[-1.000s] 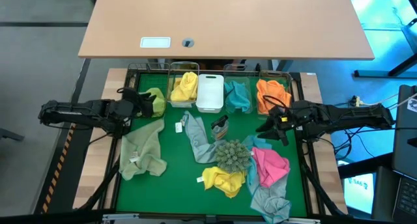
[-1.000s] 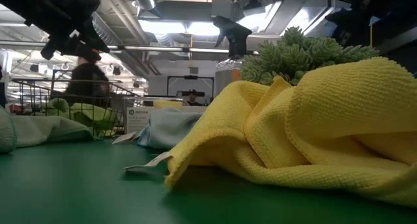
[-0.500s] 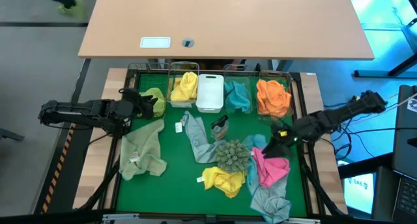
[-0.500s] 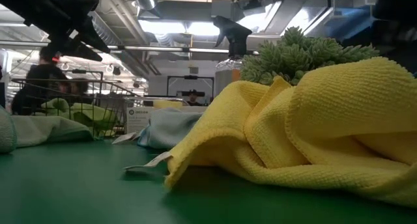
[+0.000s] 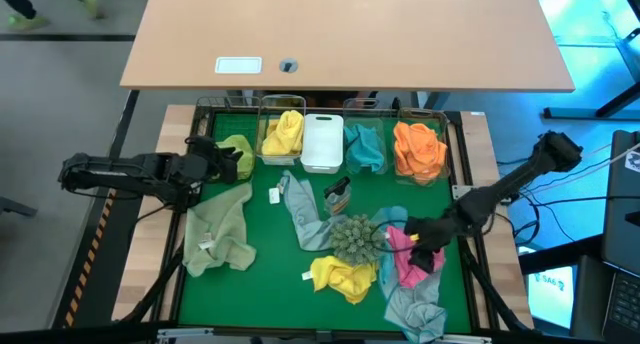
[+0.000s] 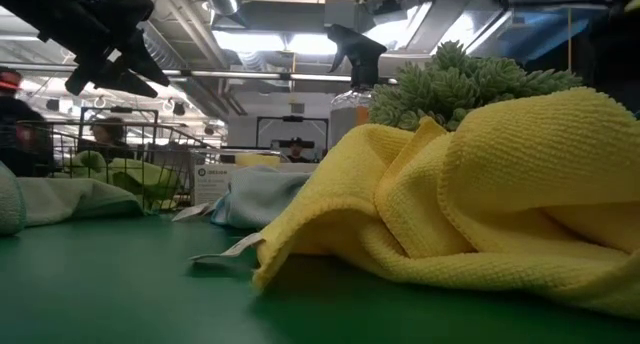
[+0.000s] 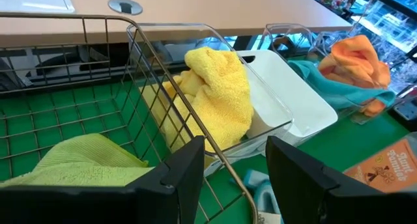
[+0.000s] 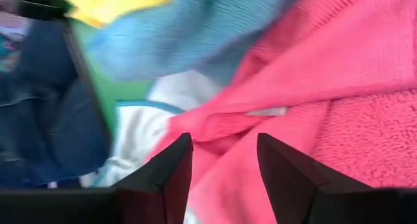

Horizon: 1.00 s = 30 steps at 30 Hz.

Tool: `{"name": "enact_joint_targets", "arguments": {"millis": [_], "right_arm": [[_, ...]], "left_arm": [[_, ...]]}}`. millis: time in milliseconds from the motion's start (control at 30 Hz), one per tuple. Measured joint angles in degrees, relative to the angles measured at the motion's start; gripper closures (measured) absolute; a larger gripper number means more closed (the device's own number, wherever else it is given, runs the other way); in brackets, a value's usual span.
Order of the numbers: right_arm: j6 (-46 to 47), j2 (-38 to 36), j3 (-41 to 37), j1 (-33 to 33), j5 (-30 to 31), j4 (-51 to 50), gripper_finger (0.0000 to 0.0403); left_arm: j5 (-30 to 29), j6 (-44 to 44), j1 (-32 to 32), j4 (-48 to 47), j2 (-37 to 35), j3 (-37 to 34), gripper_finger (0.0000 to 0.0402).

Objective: Sort microfiber towel by color & place in baskets
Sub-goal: Put the pink microfiber towel into the white bin

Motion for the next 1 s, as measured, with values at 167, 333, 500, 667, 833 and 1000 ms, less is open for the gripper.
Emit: {"name": "enact_joint_targets", "arguments": {"millis": [167,333,500,667,833,1000], "right_arm": [[0.0,7.0,0.0,0.0,0.1,-0.1,0.0231],[0.0,12.1,0.0,0.0,-0.1,0.2,0.0231],[0.0,15.0,0.2,-0.1,-0.6,0.4,0.0231],[0.0,15.3,0.2,-0.1,-1.5,0.3,0.0246],[0.0,15.4,0.1,-0.1,-1.9,0.4,0.0310],[-0.4,14.5,-0.1,-0.1,-2.1,0.3,0.0388]], "left_arm": [[0.0,0.0,0.0,0.0,1.0,0.0,0.0245],[0.0,0.0,0.0,0.0,1.9,0.0,0.0245],[0.0,0.0,0.0,0.0,2.2,0.0,0.0245],[0.0,0.0,0.0,0.0,2.2,0.0,0.0245],[0.0,0.0,0.0,0.0,2.2,0.0,0.0245],[0.0,0.0,0.0,0.0,2.2,0.0,0.0245]]}}
